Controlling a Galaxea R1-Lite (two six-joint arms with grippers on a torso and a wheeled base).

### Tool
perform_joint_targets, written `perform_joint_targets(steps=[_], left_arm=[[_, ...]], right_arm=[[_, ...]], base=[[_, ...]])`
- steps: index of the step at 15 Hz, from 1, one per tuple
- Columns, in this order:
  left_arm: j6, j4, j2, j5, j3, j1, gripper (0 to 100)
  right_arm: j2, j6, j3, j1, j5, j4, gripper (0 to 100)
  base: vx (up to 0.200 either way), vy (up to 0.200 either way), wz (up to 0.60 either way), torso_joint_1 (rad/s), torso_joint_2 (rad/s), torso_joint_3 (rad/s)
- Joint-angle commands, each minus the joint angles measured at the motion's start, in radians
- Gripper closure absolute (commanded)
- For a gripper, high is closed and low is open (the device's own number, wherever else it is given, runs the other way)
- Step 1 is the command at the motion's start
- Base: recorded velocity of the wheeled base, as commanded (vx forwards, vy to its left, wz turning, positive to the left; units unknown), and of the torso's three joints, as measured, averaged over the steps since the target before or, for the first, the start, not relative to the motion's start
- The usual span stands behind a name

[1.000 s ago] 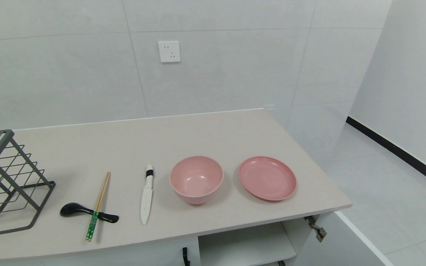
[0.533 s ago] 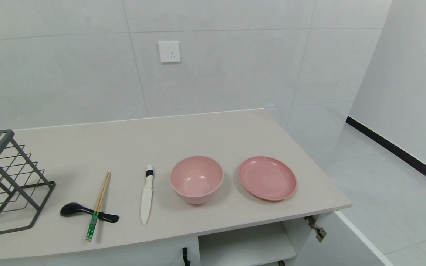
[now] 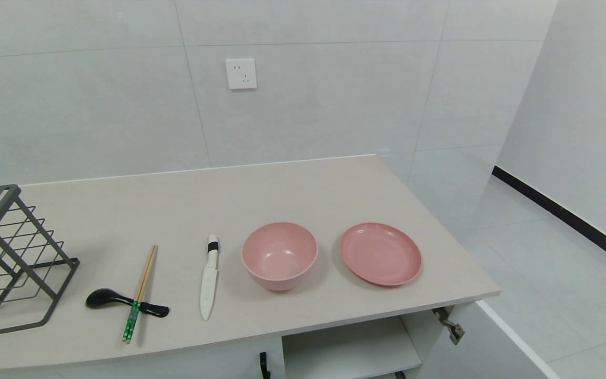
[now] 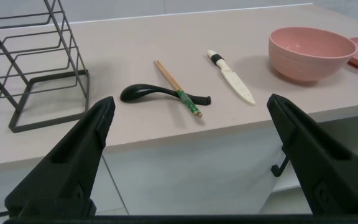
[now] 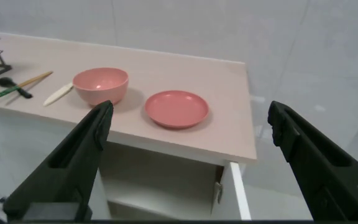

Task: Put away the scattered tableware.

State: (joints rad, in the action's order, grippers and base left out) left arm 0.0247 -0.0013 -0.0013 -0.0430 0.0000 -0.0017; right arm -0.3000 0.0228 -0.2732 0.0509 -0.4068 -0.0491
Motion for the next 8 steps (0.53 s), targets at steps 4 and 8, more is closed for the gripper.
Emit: perform_joint_targets(steps=[4,8], left_arm=[[0.001,0.000,0.001,0.000,0.000,0.000,0],[0.001,0.000,0.001,0.003,0.000,0.000,0]], right_arm=[[-0.399,0.032,-0.083,0.169,-0.006,-0.018,0],[-0.591,0.077,-0.129,0.257,-0.050,-0.052,0]], base=[[0.000,0.000,0.00,0.000,0.00,0.000],[0.000,0.000,0.00,0.000,0.00,0.000]])
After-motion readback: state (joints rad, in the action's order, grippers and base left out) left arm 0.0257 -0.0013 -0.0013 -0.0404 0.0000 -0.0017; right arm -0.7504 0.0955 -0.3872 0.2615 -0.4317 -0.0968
